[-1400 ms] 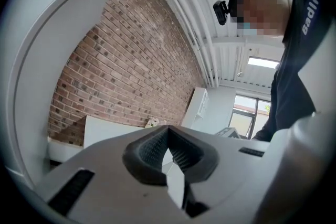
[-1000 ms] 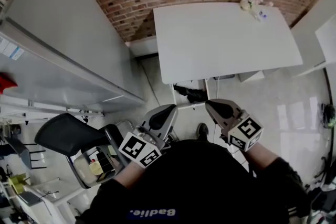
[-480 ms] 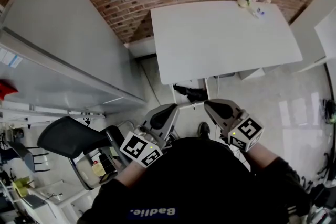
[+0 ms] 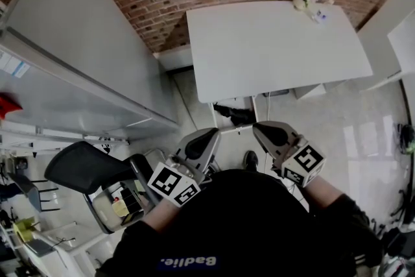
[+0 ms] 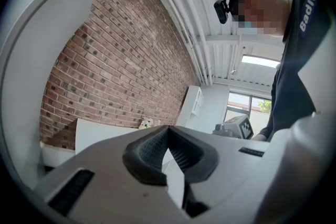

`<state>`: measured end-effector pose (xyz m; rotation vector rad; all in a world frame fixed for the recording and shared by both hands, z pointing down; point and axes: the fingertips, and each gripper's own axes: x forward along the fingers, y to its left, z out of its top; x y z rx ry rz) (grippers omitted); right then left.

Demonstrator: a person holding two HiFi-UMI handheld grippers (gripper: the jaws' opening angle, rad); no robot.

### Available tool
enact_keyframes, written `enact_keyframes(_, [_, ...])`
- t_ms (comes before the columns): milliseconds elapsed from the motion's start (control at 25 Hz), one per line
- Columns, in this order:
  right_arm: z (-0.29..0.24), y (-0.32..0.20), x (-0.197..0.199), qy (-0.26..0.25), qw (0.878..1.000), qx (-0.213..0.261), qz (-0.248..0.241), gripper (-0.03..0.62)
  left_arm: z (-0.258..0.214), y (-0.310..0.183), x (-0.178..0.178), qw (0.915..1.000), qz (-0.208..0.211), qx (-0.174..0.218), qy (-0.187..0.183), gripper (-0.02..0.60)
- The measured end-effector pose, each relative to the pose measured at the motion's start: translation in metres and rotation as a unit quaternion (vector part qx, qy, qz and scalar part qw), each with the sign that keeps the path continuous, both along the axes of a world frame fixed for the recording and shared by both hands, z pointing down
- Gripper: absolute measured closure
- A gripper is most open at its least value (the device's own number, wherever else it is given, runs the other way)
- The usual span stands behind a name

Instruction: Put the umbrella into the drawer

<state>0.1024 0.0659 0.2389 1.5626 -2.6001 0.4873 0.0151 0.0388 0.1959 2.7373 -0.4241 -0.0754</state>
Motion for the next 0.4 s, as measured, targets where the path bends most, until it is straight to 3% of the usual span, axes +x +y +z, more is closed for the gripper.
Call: enact_keyframes(400, [0.004,0.011,-0.006,0.005,1.000,-0.008,-0.003,0.565,0.000,0.009,-0.008,1.0000,-0.004,0.000,0.002,0.584])
